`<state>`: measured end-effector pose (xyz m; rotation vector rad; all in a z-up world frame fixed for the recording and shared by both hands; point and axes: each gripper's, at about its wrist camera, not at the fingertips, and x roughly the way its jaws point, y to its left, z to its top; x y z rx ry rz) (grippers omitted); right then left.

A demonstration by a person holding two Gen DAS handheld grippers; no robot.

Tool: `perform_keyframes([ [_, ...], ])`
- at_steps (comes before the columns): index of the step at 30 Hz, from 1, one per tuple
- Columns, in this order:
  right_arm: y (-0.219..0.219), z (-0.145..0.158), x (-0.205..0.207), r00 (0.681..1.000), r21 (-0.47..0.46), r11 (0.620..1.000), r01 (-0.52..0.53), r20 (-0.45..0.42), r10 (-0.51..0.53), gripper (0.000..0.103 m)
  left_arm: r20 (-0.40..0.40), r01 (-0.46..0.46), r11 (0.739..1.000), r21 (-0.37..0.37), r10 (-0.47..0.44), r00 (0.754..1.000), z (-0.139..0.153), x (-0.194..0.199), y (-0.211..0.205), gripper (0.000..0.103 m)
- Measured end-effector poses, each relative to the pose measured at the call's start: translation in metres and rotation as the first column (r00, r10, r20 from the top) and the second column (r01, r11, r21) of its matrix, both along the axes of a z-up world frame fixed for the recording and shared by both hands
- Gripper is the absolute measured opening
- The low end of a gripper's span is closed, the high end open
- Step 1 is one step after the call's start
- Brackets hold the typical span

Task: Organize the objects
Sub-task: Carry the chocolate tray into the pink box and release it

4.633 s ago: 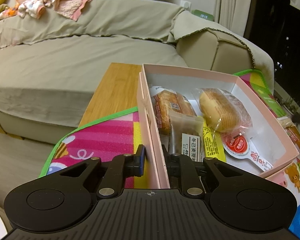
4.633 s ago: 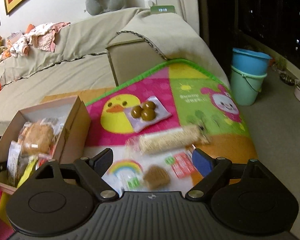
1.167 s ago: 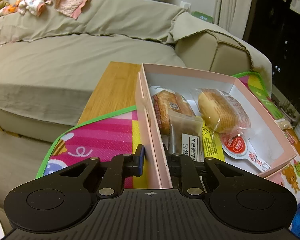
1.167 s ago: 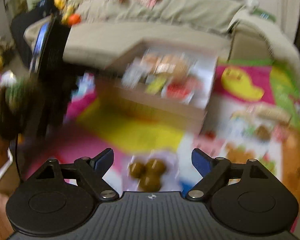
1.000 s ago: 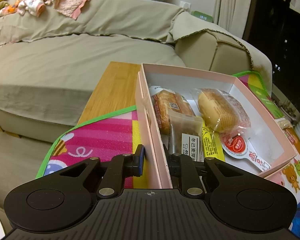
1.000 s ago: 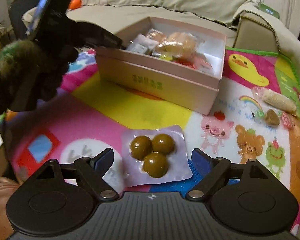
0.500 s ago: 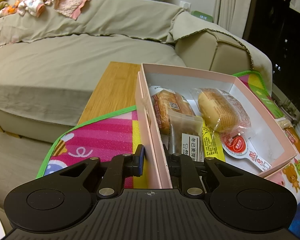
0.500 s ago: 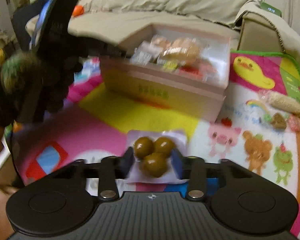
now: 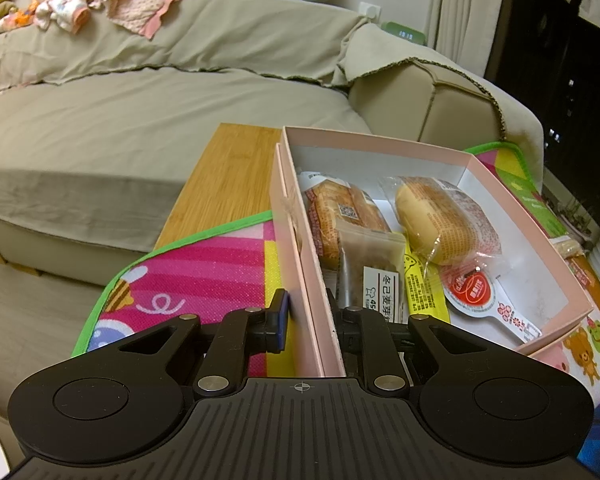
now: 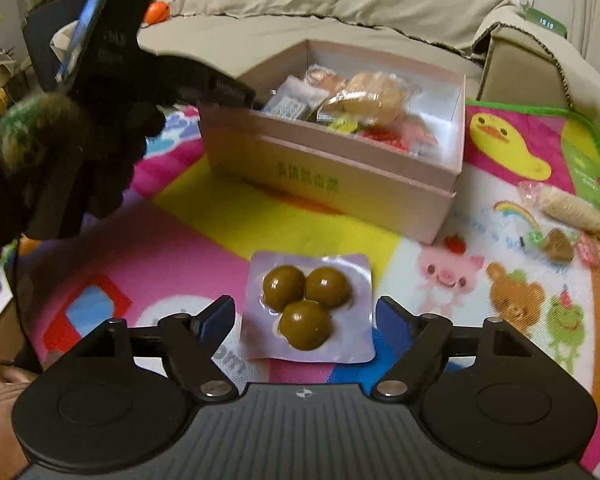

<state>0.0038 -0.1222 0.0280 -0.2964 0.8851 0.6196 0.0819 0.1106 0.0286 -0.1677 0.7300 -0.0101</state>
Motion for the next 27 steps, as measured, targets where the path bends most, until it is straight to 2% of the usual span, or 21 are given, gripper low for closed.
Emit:
perform_keyframes([
  [4,0.005,-0.01,0.007,0.999,0.012,0.999,0.038,0.008,-0.038,0.089,0.0,0.0,1.0,0.0,0.0,1.0,0.0,0.0,0.0,0.019],
  [6,0.008,-0.012,0.009,0.999,0.03,0.999,0.041,0.017,-0.041,0.09,0.0,0.001,1.0,0.001,-0.001,1.0,0.0,0.0,0.0,0.019],
  [7,0.01,-0.013,0.009,0.999,0.031,0.999,0.036,0.023,-0.036,0.087,0.0,0.001,1.0,0.001,-0.001,1.0,0.0,0.0,0.0,0.019],
  [8,0.012,-0.013,0.009,0.999,0.027,0.999,0.028,0.033,-0.029,0.079,0.0,0.001,1.0,0.001,-0.001,1.0,0.0,0.0,0.0,0.019],
  [11,0.015,-0.01,0.006,0.999,0.031,0.999,-0.009,0.032,0.008,0.077,0.0,0.0,1.0,0.0,0.0,1.0,0.0,0.0,0.0,0.019],
  [15,0.009,-0.003,0.002,0.999,0.048,0.999,-0.004,0.039,0.002,0.077,0.0,0.003,1.0,0.001,-0.003,1.0,0.0,0.0,0.0,0.019],
  [20,-0.008,0.033,0.008,0.997,0.136,0.99,0.023,0.068,-0.032,0.077,0.0,0.001,1.0,0.002,-0.001,1.0,0.0,0.0,0.0,0.019],
  [27,-0.001,0.096,0.043,0.974,0.2,0.98,0.016,0.22,-0.061,0.077,-0.001,0.003,1.0,0.002,-0.003,1.0,0.0,0.0,0.0,0.019],
])
